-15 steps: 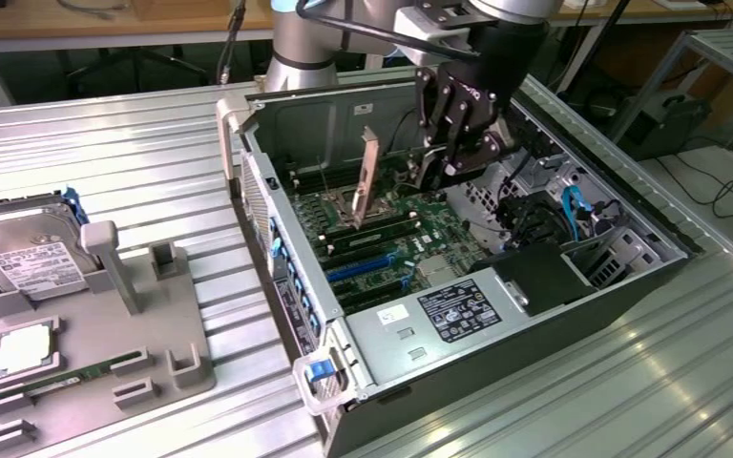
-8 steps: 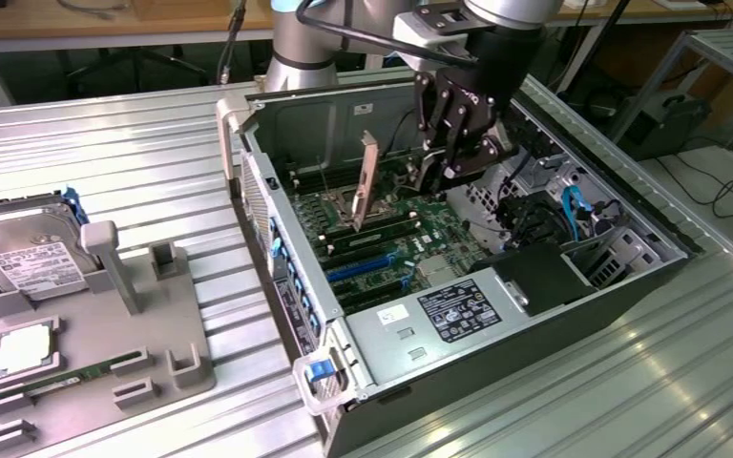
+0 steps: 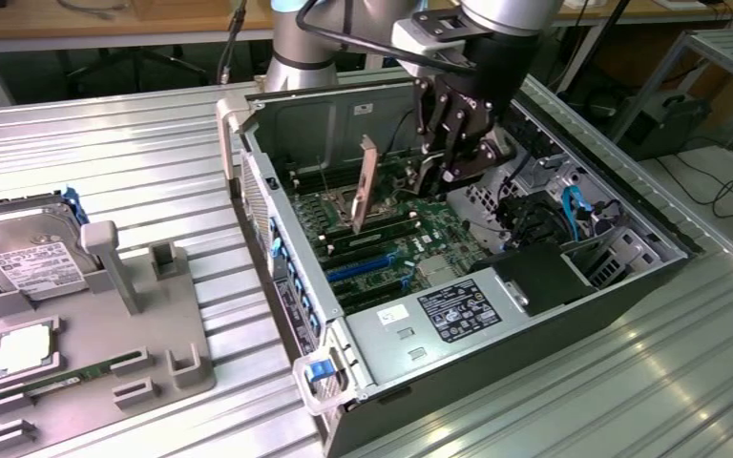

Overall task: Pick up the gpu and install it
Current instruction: 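Insert the gpu into the slot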

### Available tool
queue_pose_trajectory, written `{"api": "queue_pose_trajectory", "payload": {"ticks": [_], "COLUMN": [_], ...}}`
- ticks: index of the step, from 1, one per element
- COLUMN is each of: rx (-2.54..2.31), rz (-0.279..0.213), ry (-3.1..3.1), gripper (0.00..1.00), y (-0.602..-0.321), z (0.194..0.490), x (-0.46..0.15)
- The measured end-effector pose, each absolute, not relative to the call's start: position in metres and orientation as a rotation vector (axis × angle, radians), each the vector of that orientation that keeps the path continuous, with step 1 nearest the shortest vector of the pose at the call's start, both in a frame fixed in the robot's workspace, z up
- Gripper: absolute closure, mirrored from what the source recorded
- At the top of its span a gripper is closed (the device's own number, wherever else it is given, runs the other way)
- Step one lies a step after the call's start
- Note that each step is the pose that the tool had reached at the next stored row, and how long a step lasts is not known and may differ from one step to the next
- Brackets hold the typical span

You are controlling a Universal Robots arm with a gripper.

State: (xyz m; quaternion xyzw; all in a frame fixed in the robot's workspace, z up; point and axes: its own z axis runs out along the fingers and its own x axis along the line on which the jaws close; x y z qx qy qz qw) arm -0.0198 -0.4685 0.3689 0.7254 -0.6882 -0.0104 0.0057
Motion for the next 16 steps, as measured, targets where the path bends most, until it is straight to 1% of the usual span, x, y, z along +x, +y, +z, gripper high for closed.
{"api": "queue_pose_trajectory", "payload": {"ticks": [16], "rx": [2.230], "rz": [-0.033], "ry": [-2.197], "gripper": [0.72], "y": [-0.469], "z": [0.356], "x": [-0.020]}}
